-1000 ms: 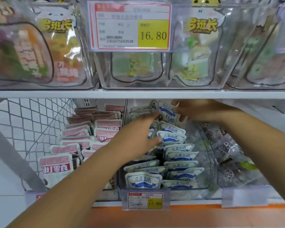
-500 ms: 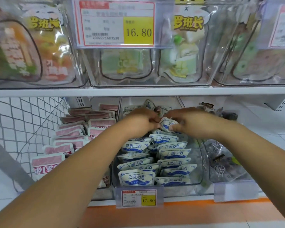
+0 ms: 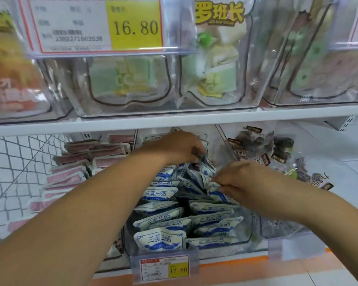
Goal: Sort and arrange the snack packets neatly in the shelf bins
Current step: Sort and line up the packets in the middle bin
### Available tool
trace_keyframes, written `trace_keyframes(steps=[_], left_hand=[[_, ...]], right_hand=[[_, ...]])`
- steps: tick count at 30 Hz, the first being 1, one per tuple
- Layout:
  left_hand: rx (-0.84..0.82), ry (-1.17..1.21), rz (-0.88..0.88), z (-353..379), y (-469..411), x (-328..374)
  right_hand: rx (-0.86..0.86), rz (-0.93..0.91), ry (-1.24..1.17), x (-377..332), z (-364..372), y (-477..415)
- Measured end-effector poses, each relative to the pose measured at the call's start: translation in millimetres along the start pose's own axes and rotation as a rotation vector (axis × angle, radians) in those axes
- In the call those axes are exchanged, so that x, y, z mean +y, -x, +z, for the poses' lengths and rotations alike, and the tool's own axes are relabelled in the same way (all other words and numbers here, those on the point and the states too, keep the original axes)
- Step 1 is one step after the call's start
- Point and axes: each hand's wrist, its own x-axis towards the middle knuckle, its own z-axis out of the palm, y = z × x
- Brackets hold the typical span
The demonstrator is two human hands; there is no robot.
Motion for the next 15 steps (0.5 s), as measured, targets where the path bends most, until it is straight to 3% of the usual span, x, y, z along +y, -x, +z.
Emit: trace_keyframes(steps=[4, 11, 15], left_hand=[[-0.064, -0.104, -0.021, 12.8, -10.1, -2.5], [0.06, -0.069, 0.039, 17.7, -15.8, -4.0], [-0.042, -0.26, 0.128, 10.2, -18.3, 5.8]], right_hand=[[0.026, -0.021, -0.096, 0.8, 0.7, 3.4], [0.096, -0.02, -0.158, -0.5, 4.2, 6.7], [0.113, -0.013, -0.16, -2.3, 6.0, 7.3]])
